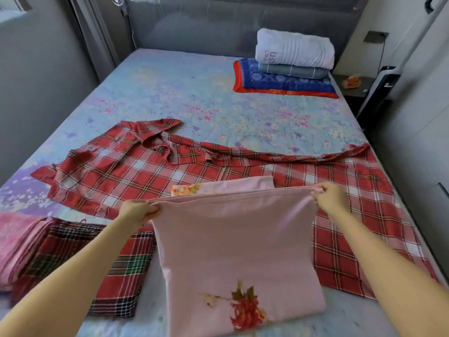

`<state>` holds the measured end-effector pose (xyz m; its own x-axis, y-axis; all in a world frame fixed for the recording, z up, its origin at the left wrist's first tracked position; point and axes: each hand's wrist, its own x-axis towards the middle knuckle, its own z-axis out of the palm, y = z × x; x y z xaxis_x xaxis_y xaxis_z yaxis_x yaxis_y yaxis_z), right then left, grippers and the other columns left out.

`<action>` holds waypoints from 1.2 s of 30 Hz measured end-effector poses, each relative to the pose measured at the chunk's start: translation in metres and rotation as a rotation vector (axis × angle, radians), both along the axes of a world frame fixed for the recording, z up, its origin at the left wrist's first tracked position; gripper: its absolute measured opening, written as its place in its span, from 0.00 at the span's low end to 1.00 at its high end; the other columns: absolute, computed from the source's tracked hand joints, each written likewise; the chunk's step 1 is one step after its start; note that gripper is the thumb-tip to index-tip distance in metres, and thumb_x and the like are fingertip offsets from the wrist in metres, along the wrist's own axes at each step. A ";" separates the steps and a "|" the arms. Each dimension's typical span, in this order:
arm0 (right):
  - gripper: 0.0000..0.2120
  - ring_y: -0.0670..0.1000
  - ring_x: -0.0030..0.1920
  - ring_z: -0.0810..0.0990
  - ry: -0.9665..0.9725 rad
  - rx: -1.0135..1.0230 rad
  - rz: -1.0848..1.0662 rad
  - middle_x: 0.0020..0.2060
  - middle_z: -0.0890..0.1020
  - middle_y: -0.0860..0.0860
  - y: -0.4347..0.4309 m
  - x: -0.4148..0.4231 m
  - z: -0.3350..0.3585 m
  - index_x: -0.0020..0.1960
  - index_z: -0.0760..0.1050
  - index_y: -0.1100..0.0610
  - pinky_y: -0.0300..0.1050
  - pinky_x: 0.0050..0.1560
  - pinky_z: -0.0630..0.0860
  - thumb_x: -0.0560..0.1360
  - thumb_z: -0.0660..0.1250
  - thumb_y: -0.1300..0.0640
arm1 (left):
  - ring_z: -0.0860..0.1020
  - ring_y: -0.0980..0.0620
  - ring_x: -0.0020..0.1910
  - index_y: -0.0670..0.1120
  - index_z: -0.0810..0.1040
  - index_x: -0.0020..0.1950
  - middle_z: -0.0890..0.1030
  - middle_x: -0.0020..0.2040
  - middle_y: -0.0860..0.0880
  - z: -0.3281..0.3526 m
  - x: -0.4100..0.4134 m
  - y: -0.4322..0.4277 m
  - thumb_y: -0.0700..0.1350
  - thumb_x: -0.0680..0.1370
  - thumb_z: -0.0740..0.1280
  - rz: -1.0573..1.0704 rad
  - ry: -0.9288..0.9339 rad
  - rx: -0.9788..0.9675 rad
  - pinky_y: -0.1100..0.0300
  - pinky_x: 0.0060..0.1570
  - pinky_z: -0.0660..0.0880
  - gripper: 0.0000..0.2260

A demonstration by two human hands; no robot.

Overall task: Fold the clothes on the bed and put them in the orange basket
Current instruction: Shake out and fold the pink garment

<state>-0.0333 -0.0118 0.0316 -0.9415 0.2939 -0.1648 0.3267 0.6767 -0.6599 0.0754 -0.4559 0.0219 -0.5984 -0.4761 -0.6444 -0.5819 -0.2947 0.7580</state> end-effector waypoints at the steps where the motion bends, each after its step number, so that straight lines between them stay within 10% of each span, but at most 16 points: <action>1: 0.08 0.59 0.48 0.81 -0.008 0.031 -0.001 0.47 0.83 0.58 -0.007 -0.018 -0.015 0.51 0.80 0.58 0.47 0.47 0.74 0.73 0.68 0.61 | 0.78 0.47 0.34 0.28 0.76 0.53 0.77 0.40 0.41 -0.019 -0.017 -0.004 0.24 0.71 0.66 0.007 -0.003 -0.042 0.66 0.25 0.77 0.12; 10: 0.08 0.61 0.50 0.78 -0.002 0.149 0.031 0.50 0.82 0.60 -0.041 -0.128 -0.117 0.52 0.79 0.60 0.44 0.43 0.68 0.75 0.65 0.62 | 0.75 0.48 0.33 0.35 0.78 0.49 0.77 0.36 0.44 -0.127 -0.107 -0.017 0.30 0.73 0.68 0.067 0.009 -0.232 0.69 0.26 0.77 0.07; 17: 0.09 0.63 0.52 0.78 -0.047 0.179 0.021 0.52 0.81 0.62 -0.062 -0.199 -0.190 0.52 0.79 0.60 0.50 0.50 0.73 0.76 0.62 0.62 | 0.80 0.44 0.42 0.43 0.81 0.40 0.80 0.27 0.50 -0.212 -0.167 -0.039 0.37 0.73 0.69 0.053 -0.099 -0.356 0.49 0.55 0.77 0.03; 23: 0.12 0.65 0.55 0.76 -0.013 0.230 0.025 0.54 0.79 0.64 -0.075 -0.233 -0.236 0.56 0.78 0.60 0.52 0.51 0.72 0.76 0.59 0.61 | 0.76 0.58 0.21 0.45 0.77 0.34 0.76 0.19 0.54 -0.254 -0.198 -0.040 0.36 0.75 0.67 0.207 -0.088 -0.283 0.58 0.42 0.80 0.10; 28: 0.12 0.63 0.56 0.76 -0.166 0.255 0.085 0.57 0.79 0.61 -0.083 -0.252 -0.264 0.56 0.77 0.57 0.50 0.53 0.72 0.76 0.58 0.59 | 0.76 0.56 0.22 0.44 0.77 0.39 0.75 0.19 0.54 -0.274 -0.215 -0.035 0.40 0.76 0.66 0.313 -0.141 -0.274 0.63 0.34 0.80 0.06; 32: 0.22 0.65 0.59 0.73 -0.107 0.446 0.135 0.62 0.72 0.61 -0.084 -0.225 -0.260 0.68 0.66 0.55 0.56 0.53 0.72 0.75 0.64 0.57 | 0.76 0.39 0.52 0.37 0.69 0.59 0.78 0.52 0.39 -0.256 -0.201 -0.016 0.45 0.75 0.65 -0.014 -0.365 -0.848 0.49 0.53 0.72 0.17; 36: 0.19 0.65 0.51 0.75 0.202 0.565 0.325 0.54 0.75 0.62 -0.068 -0.153 -0.243 0.62 0.71 0.61 0.57 0.46 0.73 0.72 0.63 0.56 | 0.74 0.38 0.45 0.38 0.72 0.52 0.75 0.48 0.39 -0.235 -0.146 0.029 0.39 0.74 0.68 -0.438 -0.027 -1.247 0.50 0.41 0.67 0.10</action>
